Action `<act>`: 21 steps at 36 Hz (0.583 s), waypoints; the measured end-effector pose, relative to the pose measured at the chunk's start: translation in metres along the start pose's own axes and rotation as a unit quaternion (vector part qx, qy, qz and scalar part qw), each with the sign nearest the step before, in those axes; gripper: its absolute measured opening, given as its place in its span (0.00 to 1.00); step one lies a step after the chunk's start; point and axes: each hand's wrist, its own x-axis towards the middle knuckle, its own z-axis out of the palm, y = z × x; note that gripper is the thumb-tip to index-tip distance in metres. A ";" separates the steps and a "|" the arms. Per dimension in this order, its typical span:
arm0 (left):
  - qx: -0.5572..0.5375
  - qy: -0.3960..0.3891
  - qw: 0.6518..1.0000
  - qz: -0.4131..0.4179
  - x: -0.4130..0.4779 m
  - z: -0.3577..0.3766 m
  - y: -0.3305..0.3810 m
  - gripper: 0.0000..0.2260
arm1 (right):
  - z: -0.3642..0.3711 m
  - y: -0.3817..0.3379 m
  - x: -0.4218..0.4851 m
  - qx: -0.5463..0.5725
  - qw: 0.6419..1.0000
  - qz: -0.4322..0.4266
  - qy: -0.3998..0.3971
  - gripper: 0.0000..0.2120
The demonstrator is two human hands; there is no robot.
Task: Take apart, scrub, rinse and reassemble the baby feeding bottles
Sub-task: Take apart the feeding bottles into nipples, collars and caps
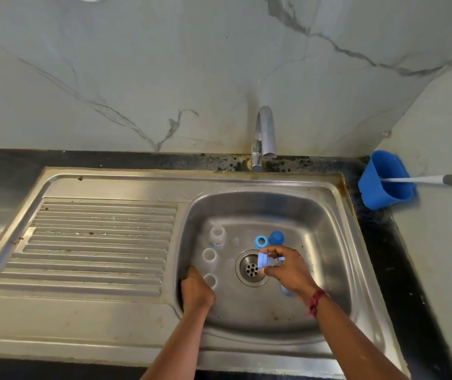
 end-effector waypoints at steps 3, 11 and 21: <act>-0.012 0.080 0.996 0.023 -0.017 -0.010 0.006 0.16 | 0.000 -0.004 -0.003 0.018 1.000 -0.007 -0.002 0.18; -0.299 -0.050 0.947 0.105 -0.033 -0.028 0.071 0.15 | 0.008 -0.014 -0.006 0.071 0.996 -0.026 -0.039 0.20; -0.491 -0.289 0.820 0.059 -0.035 -0.027 0.064 0.14 | -0.004 -0.031 -0.018 0.130 0.989 -0.041 -0.057 0.13</act>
